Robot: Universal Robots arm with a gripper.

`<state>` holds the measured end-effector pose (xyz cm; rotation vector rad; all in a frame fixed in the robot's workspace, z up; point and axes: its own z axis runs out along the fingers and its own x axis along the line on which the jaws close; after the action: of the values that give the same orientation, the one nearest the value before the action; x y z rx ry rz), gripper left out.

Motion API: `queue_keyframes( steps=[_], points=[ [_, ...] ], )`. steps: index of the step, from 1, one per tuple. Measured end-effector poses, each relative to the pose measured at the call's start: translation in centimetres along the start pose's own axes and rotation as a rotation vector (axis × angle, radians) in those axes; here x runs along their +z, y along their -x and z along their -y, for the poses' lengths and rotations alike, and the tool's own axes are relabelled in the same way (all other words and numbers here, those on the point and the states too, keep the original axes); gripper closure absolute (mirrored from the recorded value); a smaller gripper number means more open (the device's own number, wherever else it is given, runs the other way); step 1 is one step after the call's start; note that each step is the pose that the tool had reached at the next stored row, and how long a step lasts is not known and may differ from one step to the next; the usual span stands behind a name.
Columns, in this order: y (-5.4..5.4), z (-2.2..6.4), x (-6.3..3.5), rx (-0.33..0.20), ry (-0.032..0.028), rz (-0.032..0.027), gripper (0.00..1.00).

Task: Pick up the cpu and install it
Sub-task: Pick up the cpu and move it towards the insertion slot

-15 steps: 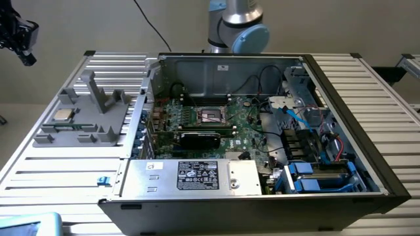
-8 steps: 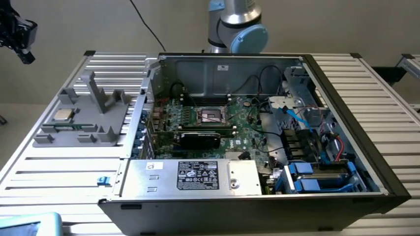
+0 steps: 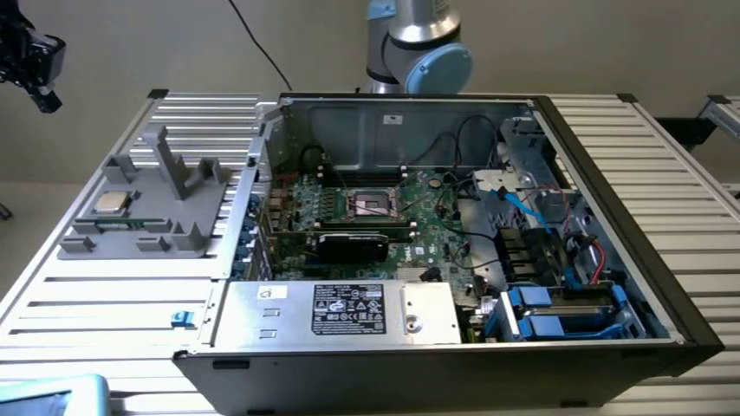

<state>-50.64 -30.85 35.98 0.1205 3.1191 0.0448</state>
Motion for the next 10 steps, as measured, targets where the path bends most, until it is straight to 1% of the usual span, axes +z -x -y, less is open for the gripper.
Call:
queue_keyframes(
  steps=[7,8,9,10],
  points=[
    [0.0,0.0,0.0,0.0,0.0,0.0,0.89],
    [0.0,0.0,0.0,0.0,0.0,0.0,0.81],
    [0.0,0.0,0.0,0.0,0.0,0.0,0.81],
    [0.0,0.0,0.0,0.0,0.0,0.0,0.75]
  ],
)
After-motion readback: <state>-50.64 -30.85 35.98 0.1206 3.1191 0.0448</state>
